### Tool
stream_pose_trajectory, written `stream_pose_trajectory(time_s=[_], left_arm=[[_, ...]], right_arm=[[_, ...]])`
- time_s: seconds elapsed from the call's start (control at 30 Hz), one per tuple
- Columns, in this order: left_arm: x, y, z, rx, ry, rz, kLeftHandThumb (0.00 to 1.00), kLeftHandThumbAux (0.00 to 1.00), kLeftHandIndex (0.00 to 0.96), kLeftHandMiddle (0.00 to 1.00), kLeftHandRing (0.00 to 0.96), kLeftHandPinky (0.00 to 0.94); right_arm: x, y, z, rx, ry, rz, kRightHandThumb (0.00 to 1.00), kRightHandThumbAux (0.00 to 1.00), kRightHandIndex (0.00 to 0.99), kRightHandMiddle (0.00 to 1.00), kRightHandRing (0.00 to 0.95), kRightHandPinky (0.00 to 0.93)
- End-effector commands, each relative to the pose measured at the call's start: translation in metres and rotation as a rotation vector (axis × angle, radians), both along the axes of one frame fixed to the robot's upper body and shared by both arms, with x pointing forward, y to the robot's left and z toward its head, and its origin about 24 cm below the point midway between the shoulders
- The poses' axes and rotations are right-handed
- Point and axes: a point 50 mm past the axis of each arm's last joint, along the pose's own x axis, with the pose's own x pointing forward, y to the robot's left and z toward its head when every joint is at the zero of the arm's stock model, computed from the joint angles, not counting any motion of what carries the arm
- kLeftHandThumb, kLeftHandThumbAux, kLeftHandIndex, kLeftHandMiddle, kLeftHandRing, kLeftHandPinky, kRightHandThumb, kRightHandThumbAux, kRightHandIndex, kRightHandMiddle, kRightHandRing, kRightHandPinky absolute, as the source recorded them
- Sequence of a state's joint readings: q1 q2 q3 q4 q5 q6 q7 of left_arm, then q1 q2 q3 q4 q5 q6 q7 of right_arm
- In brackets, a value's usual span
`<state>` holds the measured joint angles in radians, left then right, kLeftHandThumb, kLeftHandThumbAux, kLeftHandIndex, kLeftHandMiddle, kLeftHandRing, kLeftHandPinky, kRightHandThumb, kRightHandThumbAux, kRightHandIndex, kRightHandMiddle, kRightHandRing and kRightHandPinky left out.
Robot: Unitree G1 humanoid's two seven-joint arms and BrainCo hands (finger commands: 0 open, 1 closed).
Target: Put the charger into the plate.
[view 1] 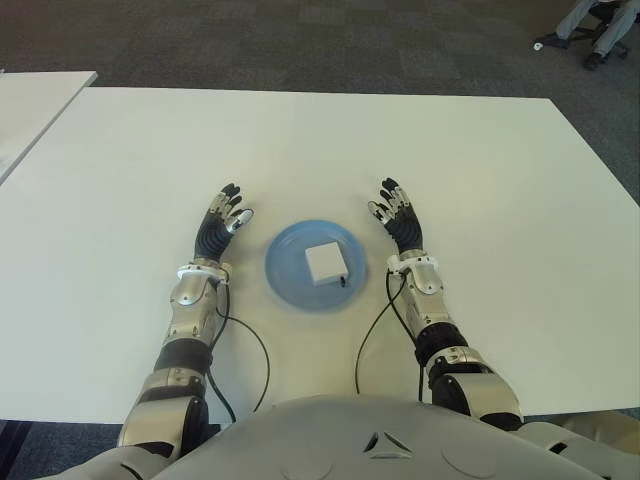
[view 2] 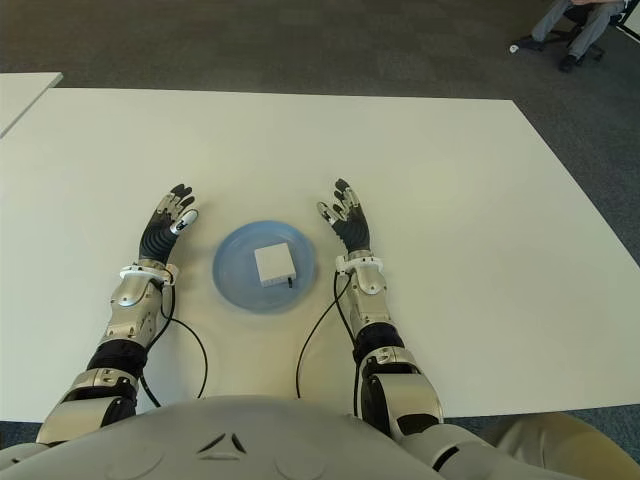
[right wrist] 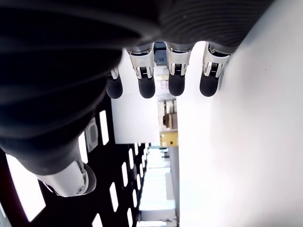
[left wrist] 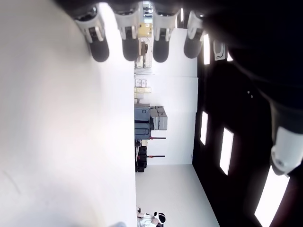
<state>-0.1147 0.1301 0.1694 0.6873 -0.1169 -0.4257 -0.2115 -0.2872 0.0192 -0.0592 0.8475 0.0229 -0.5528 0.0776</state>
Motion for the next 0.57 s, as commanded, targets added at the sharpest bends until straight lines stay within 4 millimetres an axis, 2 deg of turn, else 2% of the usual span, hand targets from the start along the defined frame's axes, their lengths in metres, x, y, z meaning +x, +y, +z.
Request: stream_pose_trajectory(time_s=[0.03,0.57], left_arm=[[-0.0184,-0.0014,-0.0246,-0.009,0.152,0.003,0.0,0.557,0.021,0.096,0.093,0.12],[-0.0188,-0.0033,-0.025,-0.004,0.155,0.008,0.0,0.568,0.02,0.106,0.106,0.119]], right_arm=[[-0.0162,0.0018,-0.0221,0.009,0.112,-0.006,0.0,0.663,0.002,0.071,0.05,0.047],[-0.0186,0.0048,-0.0237,0.017,0.112,-0.002,0.0,0.644,0.01,0.079,0.061,0.063]])
